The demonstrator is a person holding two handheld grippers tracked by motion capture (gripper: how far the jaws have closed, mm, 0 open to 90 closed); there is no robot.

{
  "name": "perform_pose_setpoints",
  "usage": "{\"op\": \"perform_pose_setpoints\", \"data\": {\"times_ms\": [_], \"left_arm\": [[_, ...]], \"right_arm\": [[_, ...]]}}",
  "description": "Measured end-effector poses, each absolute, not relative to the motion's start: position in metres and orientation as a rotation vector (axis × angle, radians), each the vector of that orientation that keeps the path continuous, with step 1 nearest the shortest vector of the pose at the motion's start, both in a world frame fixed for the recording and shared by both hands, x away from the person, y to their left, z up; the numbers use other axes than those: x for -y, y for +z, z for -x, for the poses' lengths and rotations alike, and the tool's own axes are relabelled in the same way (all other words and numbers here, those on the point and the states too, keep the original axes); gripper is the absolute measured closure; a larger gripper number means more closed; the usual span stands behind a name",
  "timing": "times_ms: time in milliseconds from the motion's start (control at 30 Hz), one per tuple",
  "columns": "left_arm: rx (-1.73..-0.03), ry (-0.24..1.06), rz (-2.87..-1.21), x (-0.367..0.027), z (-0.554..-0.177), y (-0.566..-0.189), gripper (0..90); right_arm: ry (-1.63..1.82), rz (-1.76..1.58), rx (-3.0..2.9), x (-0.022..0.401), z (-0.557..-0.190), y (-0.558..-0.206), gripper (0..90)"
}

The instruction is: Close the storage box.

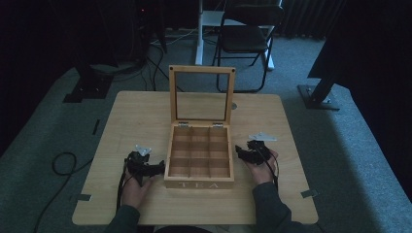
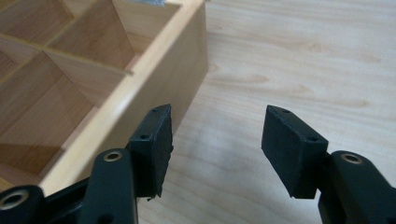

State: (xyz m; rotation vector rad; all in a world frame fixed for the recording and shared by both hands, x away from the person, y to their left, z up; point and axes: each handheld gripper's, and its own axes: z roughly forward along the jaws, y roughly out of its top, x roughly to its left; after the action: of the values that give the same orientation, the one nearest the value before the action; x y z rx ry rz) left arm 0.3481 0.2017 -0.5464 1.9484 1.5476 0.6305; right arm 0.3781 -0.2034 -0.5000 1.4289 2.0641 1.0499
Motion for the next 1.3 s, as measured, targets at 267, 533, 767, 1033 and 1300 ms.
{"op": "perform_pose_setpoints", "data": {"times_ms": [267, 533, 767, 1033, 1300], "left_arm": [[-1.547, 0.631, -1.948, -0.202, -0.348, -0.547, 1.6], [-1.547, 0.631, -1.947, -0.202, -0.348, -0.547, 1.6], [-1.546, 0.630, -1.949, -0.202, -0.348, -0.546, 1.6], [-1.546, 0.631, -1.948, -0.202, -0.348, -0.546, 1.6], [-1.547, 0.631, -1.948, -0.202, -0.348, -0.546, 1.6]], "right_arm": [[1.040, -1.369, -2.090, 0.197, -0.390, -0.479, 38.9], [1.047, -1.345, -2.088, 0.193, -0.407, -0.459, 38.0], [1.113, -1.344, -2.057, 0.194, -0.422, -0.443, 38.3], [1.099, -1.308, -2.066, 0.183, -0.437, -0.430, 38.2], [1.120, -1.295, -2.059, 0.175, -0.455, -0.414, 34.8]]}}
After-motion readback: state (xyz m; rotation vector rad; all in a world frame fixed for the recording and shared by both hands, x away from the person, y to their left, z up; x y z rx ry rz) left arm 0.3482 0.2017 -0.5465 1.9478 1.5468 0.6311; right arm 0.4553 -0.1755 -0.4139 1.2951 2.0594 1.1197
